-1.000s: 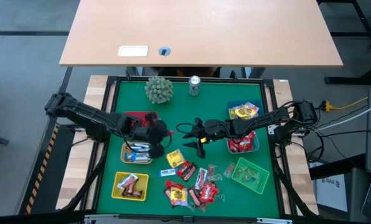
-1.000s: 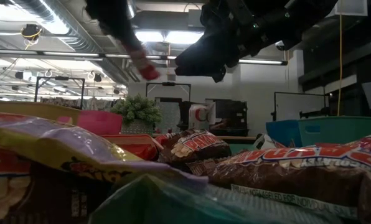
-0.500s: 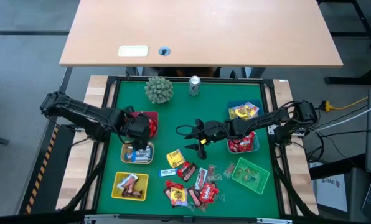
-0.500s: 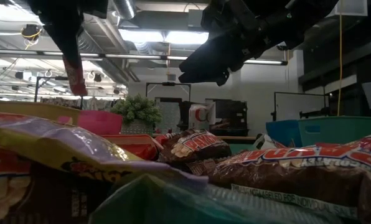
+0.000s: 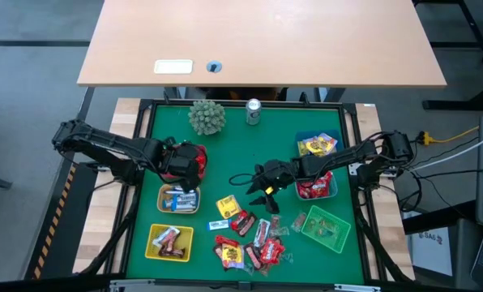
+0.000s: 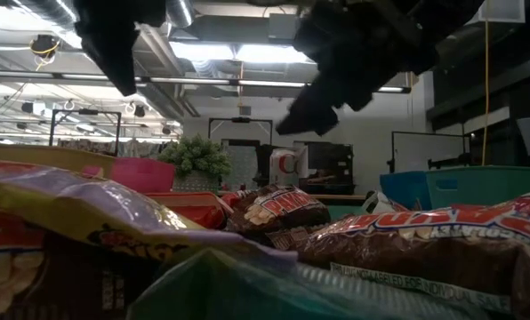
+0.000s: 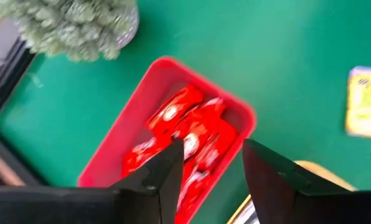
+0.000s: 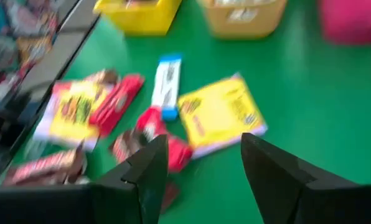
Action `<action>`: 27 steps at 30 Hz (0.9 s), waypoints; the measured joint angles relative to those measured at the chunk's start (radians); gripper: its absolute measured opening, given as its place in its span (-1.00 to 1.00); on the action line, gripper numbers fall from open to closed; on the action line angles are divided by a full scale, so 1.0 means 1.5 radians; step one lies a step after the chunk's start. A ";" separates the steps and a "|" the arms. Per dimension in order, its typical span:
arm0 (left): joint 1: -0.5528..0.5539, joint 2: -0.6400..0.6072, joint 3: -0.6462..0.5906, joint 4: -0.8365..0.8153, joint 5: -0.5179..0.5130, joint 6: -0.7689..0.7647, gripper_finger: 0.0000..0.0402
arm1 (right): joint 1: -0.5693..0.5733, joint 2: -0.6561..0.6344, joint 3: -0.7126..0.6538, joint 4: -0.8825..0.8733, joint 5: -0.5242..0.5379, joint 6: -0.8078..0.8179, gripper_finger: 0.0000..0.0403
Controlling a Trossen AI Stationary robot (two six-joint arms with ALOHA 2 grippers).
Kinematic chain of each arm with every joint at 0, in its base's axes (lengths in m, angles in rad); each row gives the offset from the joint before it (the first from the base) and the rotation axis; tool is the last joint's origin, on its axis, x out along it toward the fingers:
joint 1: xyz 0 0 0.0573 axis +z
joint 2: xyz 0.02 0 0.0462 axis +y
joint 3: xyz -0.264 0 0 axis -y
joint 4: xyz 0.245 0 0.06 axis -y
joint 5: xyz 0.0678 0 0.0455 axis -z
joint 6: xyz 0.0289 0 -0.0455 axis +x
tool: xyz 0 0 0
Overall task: Sort candy
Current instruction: Put the brown chocolate bar into the yellow bin
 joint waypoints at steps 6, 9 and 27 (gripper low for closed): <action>0.000 0.000 0.000 0.082 0.000 0.003 -0.24 | 0.033 0.000 0.000 -0.070 -0.019 -0.062 -0.01; 0.000 0.000 0.000 0.112 0.000 0.004 -0.24 | 0.058 0.000 0.000 -0.083 -0.019 -0.109 -0.01; -0.001 0.000 -0.001 0.164 0.001 0.005 -0.24 | 0.082 0.062 0.000 -0.048 0.032 -0.204 -0.01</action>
